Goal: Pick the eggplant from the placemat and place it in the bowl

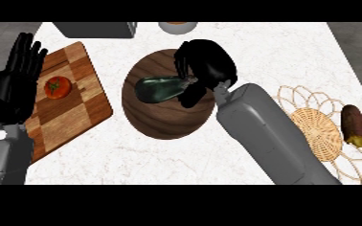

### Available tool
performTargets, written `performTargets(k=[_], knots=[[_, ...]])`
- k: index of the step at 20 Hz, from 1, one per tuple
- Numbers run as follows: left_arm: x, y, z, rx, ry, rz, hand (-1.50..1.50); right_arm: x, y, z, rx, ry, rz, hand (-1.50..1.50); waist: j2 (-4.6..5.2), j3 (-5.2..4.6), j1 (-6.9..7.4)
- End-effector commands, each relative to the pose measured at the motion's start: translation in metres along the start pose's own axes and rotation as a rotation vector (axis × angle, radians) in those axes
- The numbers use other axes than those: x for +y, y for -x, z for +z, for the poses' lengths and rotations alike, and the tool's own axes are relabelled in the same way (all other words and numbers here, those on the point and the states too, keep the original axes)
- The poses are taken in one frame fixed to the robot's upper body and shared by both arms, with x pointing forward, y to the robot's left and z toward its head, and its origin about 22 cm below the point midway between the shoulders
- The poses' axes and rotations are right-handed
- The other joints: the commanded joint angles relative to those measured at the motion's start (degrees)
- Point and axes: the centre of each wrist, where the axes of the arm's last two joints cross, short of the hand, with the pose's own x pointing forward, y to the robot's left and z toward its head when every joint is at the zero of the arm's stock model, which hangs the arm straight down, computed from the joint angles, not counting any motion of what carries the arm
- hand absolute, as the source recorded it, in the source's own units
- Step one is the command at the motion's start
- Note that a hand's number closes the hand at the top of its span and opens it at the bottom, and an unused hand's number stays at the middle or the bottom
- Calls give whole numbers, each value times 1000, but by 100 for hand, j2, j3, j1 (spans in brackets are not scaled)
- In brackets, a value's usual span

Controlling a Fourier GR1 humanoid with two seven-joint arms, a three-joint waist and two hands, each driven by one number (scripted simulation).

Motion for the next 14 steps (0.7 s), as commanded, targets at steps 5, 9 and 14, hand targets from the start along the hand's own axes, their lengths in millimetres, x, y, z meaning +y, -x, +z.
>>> performTargets(k=[5, 9, 14], knots=[[9, -9, 1, -4, 6, -18, 0, 66, 32, -32, 204, 11, -116, -150, 25, 4, 93], [-2, -7, -3, 6, 32, -1, 0, 80, 49, -34, 171, 42, -290, -150, 42, 8, 135], [-8, -1, -11, 1, 2, 10, 0, 76, 47, -34, 65, 206, -457, -150, 40, 9, 130]])
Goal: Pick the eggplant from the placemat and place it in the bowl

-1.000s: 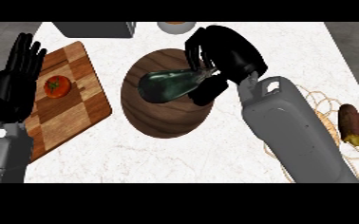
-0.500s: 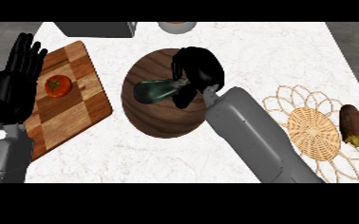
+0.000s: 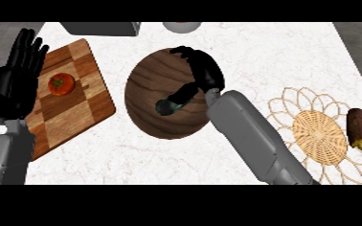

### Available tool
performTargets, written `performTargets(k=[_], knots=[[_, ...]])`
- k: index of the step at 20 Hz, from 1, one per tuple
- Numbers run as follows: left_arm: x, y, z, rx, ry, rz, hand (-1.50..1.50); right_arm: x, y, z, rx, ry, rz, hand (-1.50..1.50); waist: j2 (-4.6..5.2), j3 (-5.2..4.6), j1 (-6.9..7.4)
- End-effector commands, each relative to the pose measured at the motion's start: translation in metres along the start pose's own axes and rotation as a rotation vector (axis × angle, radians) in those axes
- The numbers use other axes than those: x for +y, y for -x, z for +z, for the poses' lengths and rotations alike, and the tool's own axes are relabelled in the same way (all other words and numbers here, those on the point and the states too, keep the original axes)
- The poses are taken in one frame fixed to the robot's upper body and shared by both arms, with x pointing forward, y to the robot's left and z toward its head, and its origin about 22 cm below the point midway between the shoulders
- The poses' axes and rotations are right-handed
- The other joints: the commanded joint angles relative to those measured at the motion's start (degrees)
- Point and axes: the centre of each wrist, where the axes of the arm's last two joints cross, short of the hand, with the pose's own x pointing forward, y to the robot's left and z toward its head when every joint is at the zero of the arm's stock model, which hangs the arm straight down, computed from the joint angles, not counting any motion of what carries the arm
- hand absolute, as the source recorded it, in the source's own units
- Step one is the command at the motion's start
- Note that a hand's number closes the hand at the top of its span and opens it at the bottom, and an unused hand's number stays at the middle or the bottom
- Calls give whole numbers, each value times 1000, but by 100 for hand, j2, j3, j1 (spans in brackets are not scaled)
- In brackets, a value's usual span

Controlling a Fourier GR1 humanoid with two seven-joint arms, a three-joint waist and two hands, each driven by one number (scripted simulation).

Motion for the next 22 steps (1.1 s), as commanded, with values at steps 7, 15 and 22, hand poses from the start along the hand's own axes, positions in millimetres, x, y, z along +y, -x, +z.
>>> performTargets(k=[7, 15, 22], knots=[[8, -8, 4, 9, -25, -17, 0, -50, 31, -11, -69, 362, -241, -150, -56, 1, -158], [1, 6, 10, -2, -35, -11, 0, -122, 115, 15, -15, 464, -372, -150, -59, 0, -230], [8, 5, 10, 16, -39, -14, 0, -165, 190, 52, -63, 470, -433, -150, -57, -1, -204]])
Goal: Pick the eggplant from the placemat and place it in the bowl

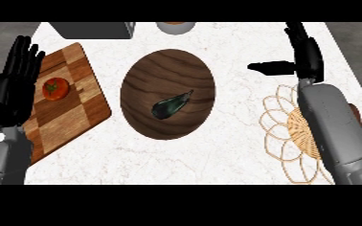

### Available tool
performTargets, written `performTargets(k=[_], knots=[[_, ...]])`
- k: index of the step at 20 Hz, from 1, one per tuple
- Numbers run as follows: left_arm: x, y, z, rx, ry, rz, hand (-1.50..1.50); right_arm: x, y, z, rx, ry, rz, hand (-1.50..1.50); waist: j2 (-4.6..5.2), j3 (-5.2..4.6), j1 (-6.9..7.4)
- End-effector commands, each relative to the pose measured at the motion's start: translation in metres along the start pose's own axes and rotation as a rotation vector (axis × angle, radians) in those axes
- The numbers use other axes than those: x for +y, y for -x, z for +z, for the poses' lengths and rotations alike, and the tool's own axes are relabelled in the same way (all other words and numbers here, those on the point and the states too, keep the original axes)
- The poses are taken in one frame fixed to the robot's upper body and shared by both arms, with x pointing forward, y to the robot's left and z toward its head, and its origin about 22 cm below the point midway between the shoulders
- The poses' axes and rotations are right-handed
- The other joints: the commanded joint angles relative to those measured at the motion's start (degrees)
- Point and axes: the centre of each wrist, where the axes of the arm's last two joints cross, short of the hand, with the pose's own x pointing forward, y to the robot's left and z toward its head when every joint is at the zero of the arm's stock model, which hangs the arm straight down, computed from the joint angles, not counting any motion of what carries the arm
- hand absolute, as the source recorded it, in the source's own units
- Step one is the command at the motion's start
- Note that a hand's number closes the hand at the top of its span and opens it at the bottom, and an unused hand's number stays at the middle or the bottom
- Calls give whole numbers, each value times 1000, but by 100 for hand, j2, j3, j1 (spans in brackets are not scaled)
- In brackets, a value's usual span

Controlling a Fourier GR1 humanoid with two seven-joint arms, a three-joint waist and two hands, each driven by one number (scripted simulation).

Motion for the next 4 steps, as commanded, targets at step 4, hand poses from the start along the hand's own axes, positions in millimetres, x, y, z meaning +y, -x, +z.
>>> performTargets(k=[4], knots=[[4, -3, -5, -6, -14, -16, 0, -87, 26, -3, -17, 19, -78, -150, 15, 2, 41]])
